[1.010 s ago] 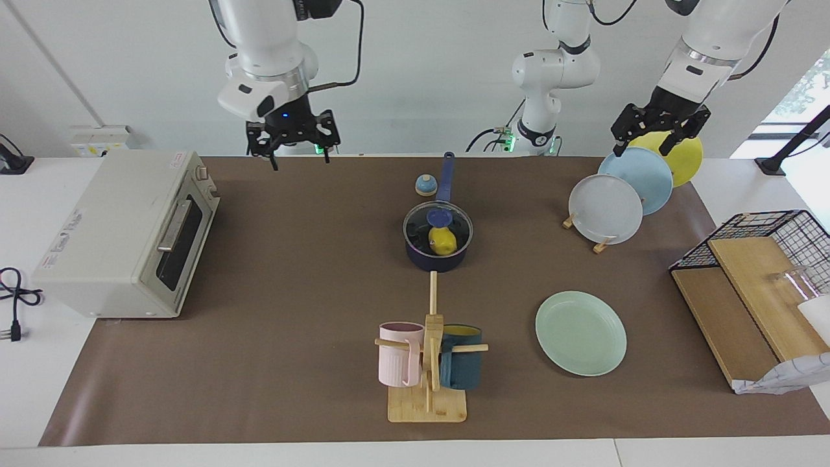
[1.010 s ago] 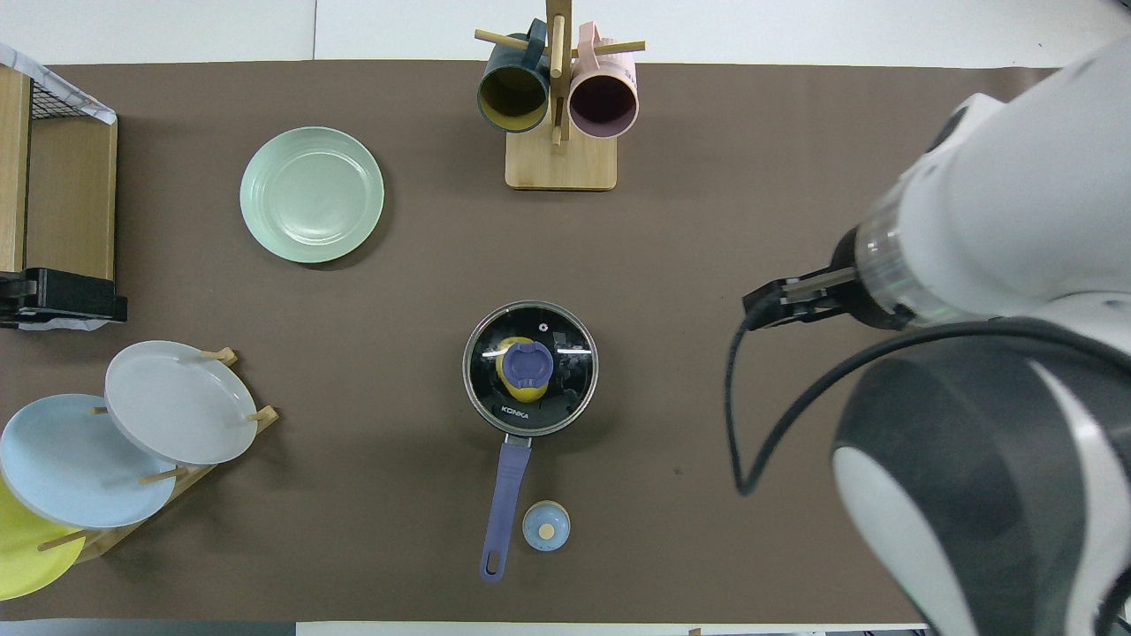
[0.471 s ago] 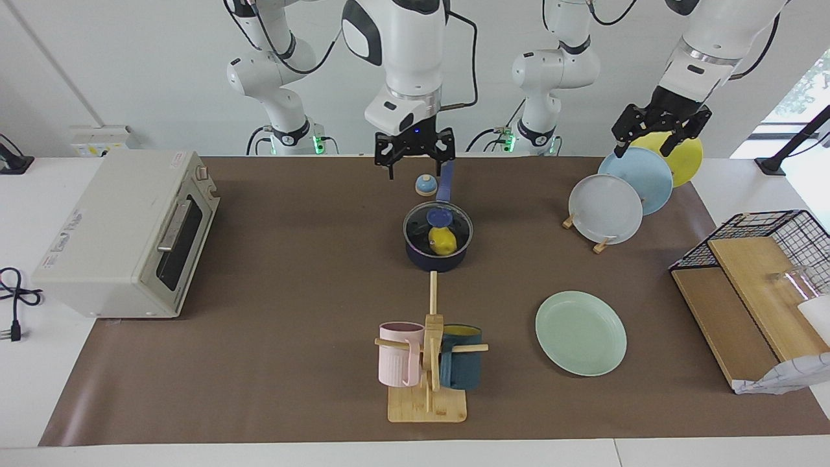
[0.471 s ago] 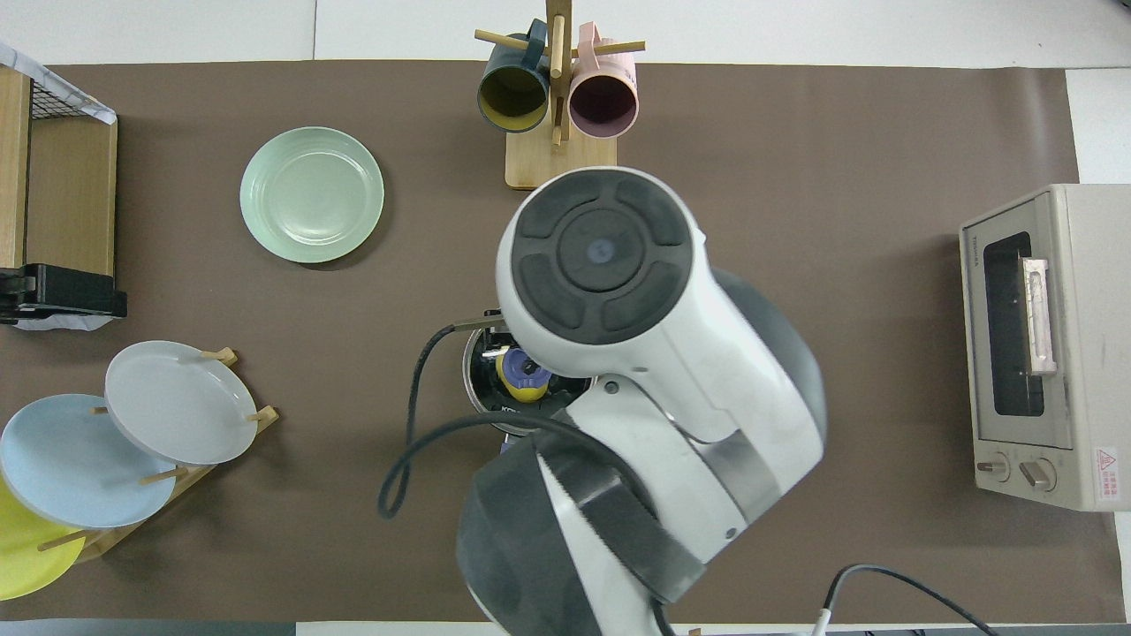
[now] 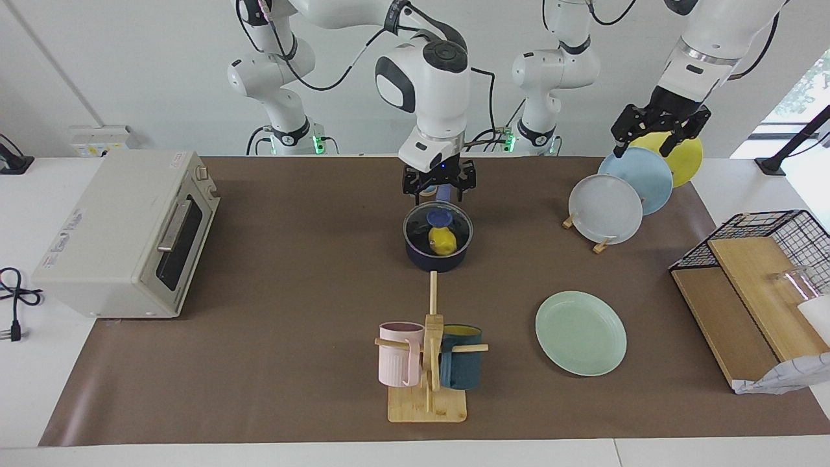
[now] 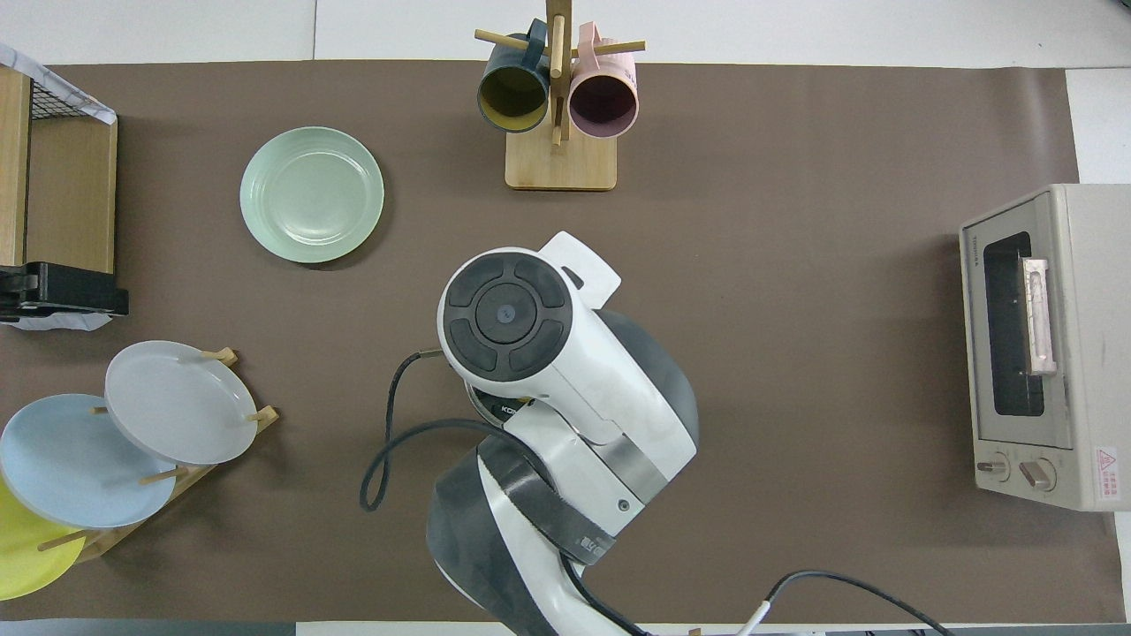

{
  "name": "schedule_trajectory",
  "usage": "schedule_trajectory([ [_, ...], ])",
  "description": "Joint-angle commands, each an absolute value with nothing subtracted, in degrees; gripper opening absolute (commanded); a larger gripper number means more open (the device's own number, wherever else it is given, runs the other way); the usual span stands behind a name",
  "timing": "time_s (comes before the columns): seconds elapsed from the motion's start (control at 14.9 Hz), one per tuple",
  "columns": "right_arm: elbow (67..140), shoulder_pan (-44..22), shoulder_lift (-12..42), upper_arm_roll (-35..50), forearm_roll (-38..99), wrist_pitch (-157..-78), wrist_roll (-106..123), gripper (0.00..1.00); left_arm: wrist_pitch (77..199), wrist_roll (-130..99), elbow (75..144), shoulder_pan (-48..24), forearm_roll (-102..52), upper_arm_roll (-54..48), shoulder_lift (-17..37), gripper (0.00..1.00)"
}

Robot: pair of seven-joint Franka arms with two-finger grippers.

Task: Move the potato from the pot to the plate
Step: 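Grasp the glass lid knob with the right gripper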

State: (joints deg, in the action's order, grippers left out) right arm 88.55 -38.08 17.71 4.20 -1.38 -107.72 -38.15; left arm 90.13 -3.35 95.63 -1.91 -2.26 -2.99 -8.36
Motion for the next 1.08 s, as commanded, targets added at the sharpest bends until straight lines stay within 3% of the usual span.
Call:
schedule_trajectory([
  [0.0, 91.75, -39.81, 18.01, 4.13, -5.78, -111.26, -38.76, 1.00, 91.58, -3.78, 97.12, -1.58, -2.64, -3.25, -9.58, 1.00],
  [0.47, 98.86, -39.81, 18.02, 4.13, -6.77, -117.93, -40.34, 1.00, 90.79, -3.96, 98.61, -1.93, -2.64, -3.25, -10.28, 1.00],
  [0.74, 98.79, -39.20, 18.19, 4.13, -6.24, -119.27, -40.69, 0.99, 90.79, -3.78, 98.79, -1.93, -2.64, -3.25, -10.63, 1.00],
  [1.01, 98.70, -39.37, 18.19, 4.13, -6.15, -119.09, -41.04, 0.71, 90.88, -4.31, 99.05, -1.93, -2.64, -3.25, -10.72, 1.00],
])
